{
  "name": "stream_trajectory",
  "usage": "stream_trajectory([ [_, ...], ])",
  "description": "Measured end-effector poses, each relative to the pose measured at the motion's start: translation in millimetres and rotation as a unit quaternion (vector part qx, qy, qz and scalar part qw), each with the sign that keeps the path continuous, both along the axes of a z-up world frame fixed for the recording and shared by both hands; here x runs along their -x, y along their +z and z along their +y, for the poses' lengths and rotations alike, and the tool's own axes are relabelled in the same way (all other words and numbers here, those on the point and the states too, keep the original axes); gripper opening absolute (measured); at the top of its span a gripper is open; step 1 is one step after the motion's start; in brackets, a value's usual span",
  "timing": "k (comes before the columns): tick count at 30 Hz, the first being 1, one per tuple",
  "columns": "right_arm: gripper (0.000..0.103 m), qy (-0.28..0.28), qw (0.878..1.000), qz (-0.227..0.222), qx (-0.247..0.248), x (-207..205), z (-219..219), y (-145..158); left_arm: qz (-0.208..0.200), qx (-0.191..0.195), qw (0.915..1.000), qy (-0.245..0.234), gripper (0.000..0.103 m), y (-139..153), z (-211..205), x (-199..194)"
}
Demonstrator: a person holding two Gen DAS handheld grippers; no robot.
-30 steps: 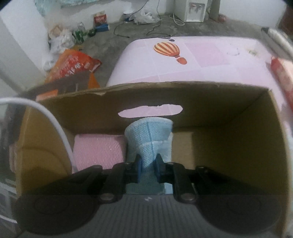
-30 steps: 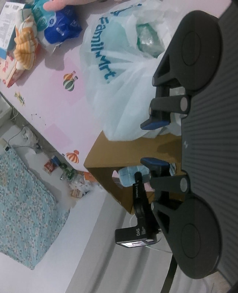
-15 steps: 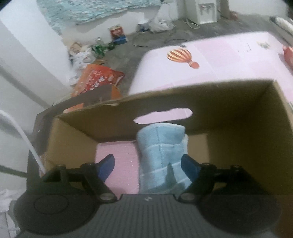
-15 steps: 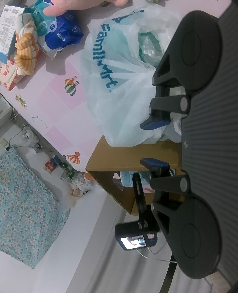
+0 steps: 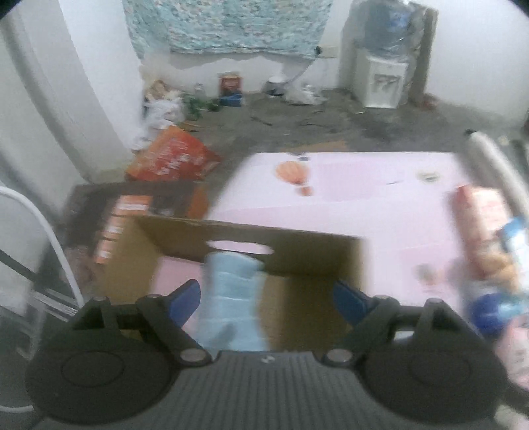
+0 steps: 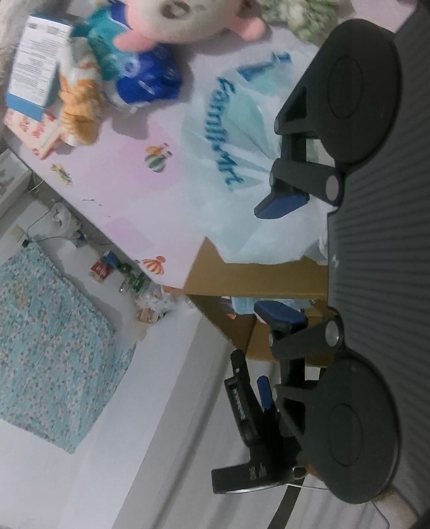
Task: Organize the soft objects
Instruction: 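Reach the left tool to the blue medicine box and grasp it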
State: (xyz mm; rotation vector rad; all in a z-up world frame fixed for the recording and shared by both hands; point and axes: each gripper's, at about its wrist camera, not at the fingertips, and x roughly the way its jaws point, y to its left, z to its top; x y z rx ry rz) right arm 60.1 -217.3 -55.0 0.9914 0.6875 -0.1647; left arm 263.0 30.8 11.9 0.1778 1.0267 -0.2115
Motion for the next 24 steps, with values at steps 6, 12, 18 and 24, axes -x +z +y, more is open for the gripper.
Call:
stream_trajectory([
  [6, 0.055, -0.011, 0.999, -0.013, 0.04, 33.7, -51.7, 22.4, 0.001, 0.037, 0.9986, -0.037, 0.088, 6.6, -77.7, 28.0],
  [12, 0.055, -0.046, 0.993, 0.004, 0.108, 59.5, -140.6, 41.9, 0.033, 0.068, 0.9928, -0.094, 0.081, -7.8, -162.5, 48.1],
  [18, 0.055, -0.036, 0.987, 0.032, 0.151, 45.2, -233.1, 39.3, 0.095, 0.099, 0.9815, -0.133, 0.067, -41.2, -235.1, 54.0],
  [24, 0.055, 0.012, 0.991, 0.036, 0.126, 7.7, -273.1, 19.8, 0.161, 0.135, 0.9718, -0.108, 0.062, -76.7, -274.1, 46.6],
])
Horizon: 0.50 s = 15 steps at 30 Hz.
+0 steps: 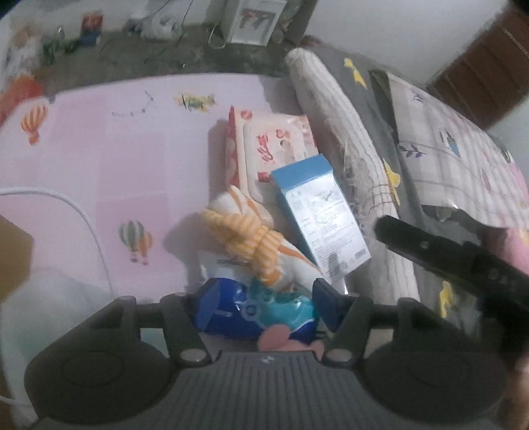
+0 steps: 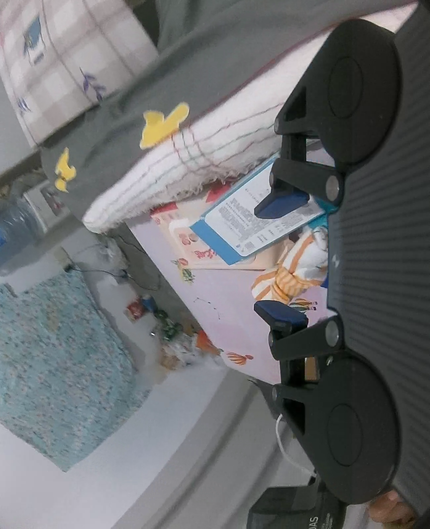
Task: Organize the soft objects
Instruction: 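Reach the left tool to the blue medicine box and grasp it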
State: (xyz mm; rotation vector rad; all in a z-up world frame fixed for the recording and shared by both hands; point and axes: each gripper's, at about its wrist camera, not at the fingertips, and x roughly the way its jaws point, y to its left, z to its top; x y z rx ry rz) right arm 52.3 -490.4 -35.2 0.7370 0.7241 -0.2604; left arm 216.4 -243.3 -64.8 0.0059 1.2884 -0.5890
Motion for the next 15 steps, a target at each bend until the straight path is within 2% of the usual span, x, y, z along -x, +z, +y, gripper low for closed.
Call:
stream_trajectory([
  [3, 0.054, 0.007, 1.0, 0.017, 0.008, -19.5, -7.4, -10.7, -0.01, 0.006, 0.9998, 0.014, 0.061, -0.5, -8.0, -3.5],
  [6, 0.054, 0.013, 0.999, 0.027, 0.013, -34.8, -11.3, -18.2, -0.029, 0.012, 0.9995, 0.008, 0.061, 3.7, -19.3, -7.5],
  [10, 0.053, 0.023, 0.998, 0.062, 0.021, -59.0, -24.4, -31.8, -0.039, 0.011, 0.9989, -0.022, 0.055, -4.0, -45.1, -15.4],
  [13, 0.053, 0.031, 0.995, 0.087, 0.024, -72.7, -30.5, -40.4, -0.032, 0.002, 0.9983, -0.049, 0.054, -17.3, -62.2, -19.7],
  [15, 0.053, 0.037, 0.994, 0.102, 0.025, -78.8, -33.5, -45.8, -0.045, -0.005, 0.9972, -0.06, 0.055, -22.0, -70.1, -20.5],
])
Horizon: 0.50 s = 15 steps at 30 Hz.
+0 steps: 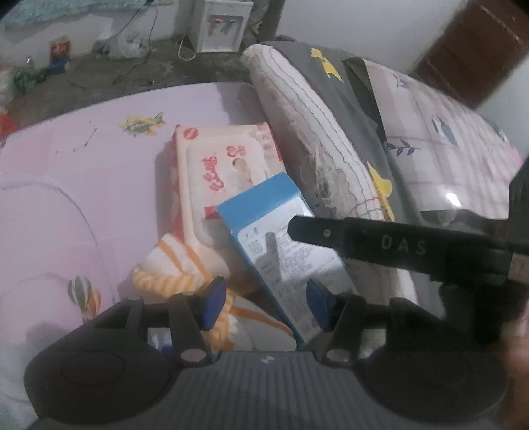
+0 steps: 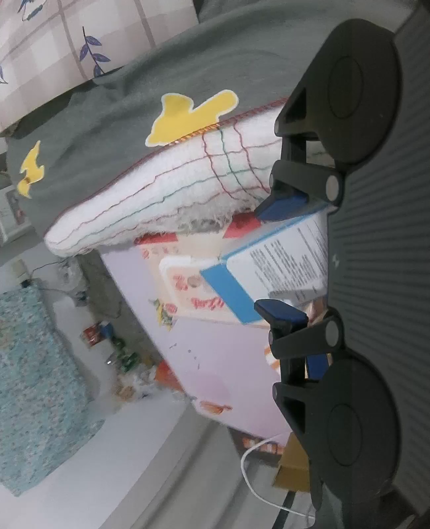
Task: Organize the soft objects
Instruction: 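Reach the left tool to the blue medicine box and grasp it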
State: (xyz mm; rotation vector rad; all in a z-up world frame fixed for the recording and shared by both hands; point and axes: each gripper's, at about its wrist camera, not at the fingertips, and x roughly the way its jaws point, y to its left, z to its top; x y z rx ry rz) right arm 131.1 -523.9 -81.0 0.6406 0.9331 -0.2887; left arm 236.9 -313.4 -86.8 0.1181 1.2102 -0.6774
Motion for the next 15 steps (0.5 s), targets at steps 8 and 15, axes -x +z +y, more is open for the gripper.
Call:
stream_trajectory([
  [8, 0.054, 0.033, 0.998, 0.04, -0.035, -16.6, -4.9, -23.6, 0.023, -0.023, 0.9989, -0.033, 0.056, -20.6, -18.1, -8.9],
  [15, 0.044, 0.028, 0.998, 0.024, -0.056, -12.9, -9.8, -26.6, 0.054, 0.001, 0.9984, -0.017, 0.062, -26.4, -18.5, -11.9],
])
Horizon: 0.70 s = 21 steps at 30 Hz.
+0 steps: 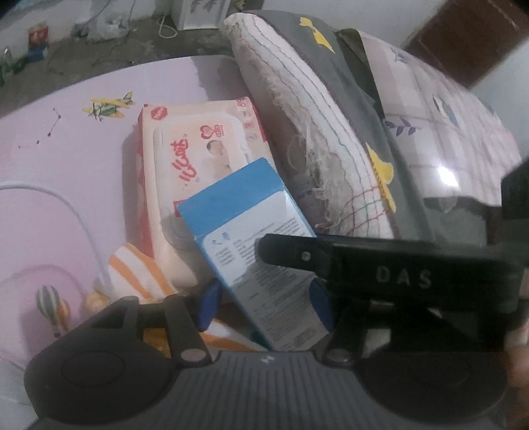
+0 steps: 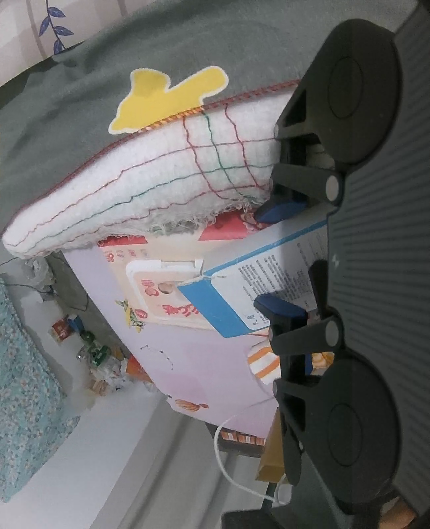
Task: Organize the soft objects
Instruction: 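Reach the left tool to the blue medicine box and grasp it, then carry the blue medicine box with the left tool into the box and release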
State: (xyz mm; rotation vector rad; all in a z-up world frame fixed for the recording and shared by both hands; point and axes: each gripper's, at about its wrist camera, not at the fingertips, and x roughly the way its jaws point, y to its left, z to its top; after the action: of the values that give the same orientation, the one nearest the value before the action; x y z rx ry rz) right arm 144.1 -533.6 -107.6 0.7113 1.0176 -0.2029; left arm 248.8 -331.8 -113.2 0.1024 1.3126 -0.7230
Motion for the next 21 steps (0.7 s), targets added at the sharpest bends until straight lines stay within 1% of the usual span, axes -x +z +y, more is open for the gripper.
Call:
stream_trajectory([
  [4, 0.039, -0.017, 1.0, -0.015, -0.008, 13.1, -5.9, 4.6, 0.006, 0.019, 0.9997, 0.011, 0.063, 3.9, 1.7, 2.5],
  [8, 0.037, -0.032, 0.999, -0.033, -0.013, 25.2, -4.5, 15.5, -0.006, 0.035, 0.9994, 0.006, 0.063, 19.1, 4.1, 8.3],
  [16, 0.037, -0.057, 0.995, -0.077, -0.002, 50.7, 13.8, 61.9, -0.053, 0.071, 0.996, -0.01, 0.063, 66.8, 22.0, 26.1],
  [21, 0.037, -0.061, 0.993, -0.099, -0.002, 58.1, 46.3, 91.1, -0.071, 0.083, 0.9939, -0.01, 0.063, 95.3, 58.4, 34.7],
])
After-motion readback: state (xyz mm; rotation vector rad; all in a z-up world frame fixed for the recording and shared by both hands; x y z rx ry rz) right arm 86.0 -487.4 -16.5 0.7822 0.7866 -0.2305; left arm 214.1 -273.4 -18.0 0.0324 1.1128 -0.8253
